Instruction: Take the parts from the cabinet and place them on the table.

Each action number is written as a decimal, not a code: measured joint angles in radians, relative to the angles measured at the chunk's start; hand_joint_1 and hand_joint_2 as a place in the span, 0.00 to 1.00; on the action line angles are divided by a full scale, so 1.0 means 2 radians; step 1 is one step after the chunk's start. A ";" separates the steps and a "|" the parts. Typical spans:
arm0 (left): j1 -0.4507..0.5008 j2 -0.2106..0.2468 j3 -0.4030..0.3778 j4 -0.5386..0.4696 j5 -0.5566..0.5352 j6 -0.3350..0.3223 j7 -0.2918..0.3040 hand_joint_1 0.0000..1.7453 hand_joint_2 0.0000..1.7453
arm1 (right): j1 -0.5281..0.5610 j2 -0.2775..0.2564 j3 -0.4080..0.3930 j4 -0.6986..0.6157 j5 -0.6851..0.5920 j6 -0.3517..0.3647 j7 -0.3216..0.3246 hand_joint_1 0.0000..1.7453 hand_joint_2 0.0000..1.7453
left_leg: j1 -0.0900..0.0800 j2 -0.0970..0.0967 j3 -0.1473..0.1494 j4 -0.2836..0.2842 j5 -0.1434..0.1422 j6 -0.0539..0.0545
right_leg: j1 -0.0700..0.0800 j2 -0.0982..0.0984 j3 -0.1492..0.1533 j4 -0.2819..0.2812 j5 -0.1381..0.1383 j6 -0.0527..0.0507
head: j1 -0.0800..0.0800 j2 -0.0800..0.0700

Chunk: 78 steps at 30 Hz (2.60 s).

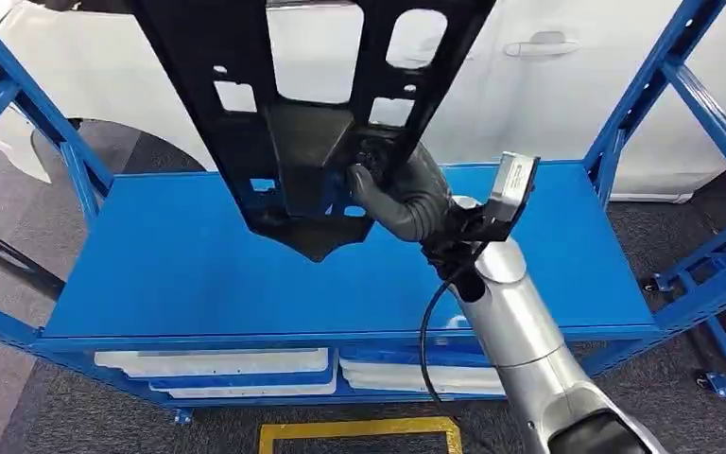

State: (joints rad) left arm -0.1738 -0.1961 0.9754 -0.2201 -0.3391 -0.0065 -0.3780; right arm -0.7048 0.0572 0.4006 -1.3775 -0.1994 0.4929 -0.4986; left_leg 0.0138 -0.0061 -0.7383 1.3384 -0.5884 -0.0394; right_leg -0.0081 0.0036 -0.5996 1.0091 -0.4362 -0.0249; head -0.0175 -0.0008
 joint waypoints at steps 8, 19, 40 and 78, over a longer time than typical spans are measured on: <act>0.000 0.000 0.000 0.000 0.000 0.009 0.007 0.00 1.00 | -0.013 -0.005 0.002 0.000 -0.020 -0.009 -0.004 1.00 1.00 | -0.007 -0.001 0.075 -0.165 0.074 0.018 | 0.003 0.001 0.001 -0.001 0.000 0.011 | 0.000 0.000; -0.002 -0.001 -0.007 0.000 -0.017 0.023 0.025 0.00 1.00 | -0.015 -0.014 0.012 0.001 -0.017 -0.023 -0.010 1.00 1.00 | -0.001 -0.001 0.079 -0.169 0.078 0.024 | -0.004 -0.001 -0.013 0.030 0.001 0.023 | 0.002 0.000; -0.004 -0.001 -0.023 0.000 -0.028 0.032 0.036 0.00 1.00 | -0.017 -0.013 0.022 -0.003 -0.007 -0.028 -0.008 1.00 1.00 | -0.003 0.000 0.101 -0.174 0.064 0.025 | 0.003 -0.003 -0.026 -0.001 0.035 0.021 | 0.000 0.000; -0.004 -0.002 -0.025 0.000 -0.017 0.019 0.031 0.00 1.00 | -0.006 -0.028 0.023 -0.005 -0.008 -0.032 -0.005 1.00 1.00 | -0.003 0.005 0.083 -0.174 0.076 0.030 | -0.003 -0.003 -0.053 0.118 -0.041 0.028 | 0.001 0.000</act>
State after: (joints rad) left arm -0.1824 -0.2003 0.9258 -0.2201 -0.3738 0.0324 -0.3159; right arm -0.7160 0.0008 0.4459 -1.3870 -0.2152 0.4295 -0.5085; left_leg 0.0076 0.0030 -0.5717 0.9896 -0.4365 0.0211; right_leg -0.0135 -0.0015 -0.7047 1.2449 -0.5182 0.0319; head -0.0156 -0.0004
